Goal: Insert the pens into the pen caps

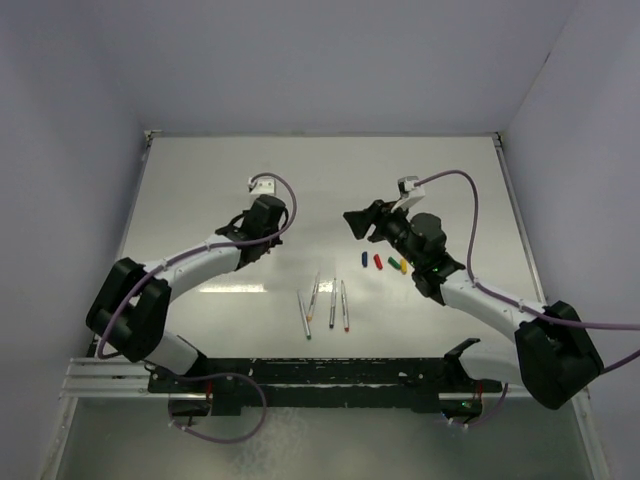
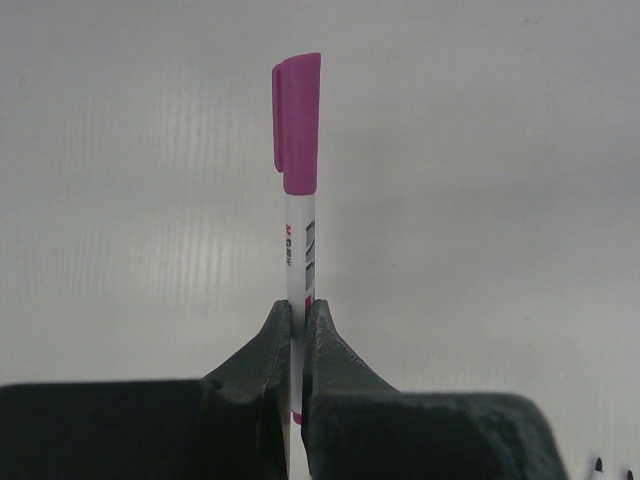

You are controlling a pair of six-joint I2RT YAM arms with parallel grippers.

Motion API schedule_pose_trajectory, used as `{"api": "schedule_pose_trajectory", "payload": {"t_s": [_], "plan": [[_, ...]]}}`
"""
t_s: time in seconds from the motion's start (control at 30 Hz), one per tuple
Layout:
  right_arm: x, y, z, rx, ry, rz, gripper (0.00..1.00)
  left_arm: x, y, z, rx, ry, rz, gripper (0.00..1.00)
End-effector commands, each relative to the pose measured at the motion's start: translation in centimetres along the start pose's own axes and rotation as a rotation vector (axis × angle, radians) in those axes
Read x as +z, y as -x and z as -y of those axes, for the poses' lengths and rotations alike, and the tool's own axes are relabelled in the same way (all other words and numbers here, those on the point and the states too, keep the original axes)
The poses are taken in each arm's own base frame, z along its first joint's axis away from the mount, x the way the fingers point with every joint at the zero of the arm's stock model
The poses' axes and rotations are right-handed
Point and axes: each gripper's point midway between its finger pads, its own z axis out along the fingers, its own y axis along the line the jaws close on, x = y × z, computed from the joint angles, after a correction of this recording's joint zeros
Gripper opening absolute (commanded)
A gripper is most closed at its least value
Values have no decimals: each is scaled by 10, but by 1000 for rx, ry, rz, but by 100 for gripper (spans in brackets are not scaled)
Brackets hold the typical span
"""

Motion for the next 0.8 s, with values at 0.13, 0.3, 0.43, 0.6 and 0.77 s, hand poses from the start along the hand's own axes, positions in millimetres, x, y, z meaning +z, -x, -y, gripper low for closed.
{"api": "schedule_pose_trajectory", "payload": {"t_s": [0.13, 0.3, 0.43, 0.6, 0.77], "plan": [[-9, 24, 24, -16, -147, 84, 63, 39, -3, -7, -117, -12, -92, 0], [-14, 20, 32, -14, -192, 69, 61, 54, -15, -4, -111, -17, -132, 5], [-15, 14, 37, -6, -216, 53, 61, 64, -26, -4, -104, -11, -169, 8], [-17, 13, 42, -7, -239, 59, 62, 70, -35, -4, -94, -12, -200, 37], [-21, 16, 48, -22, -275, 68, 62, 66, -27, -3, -89, -22, -187, 62]]}}
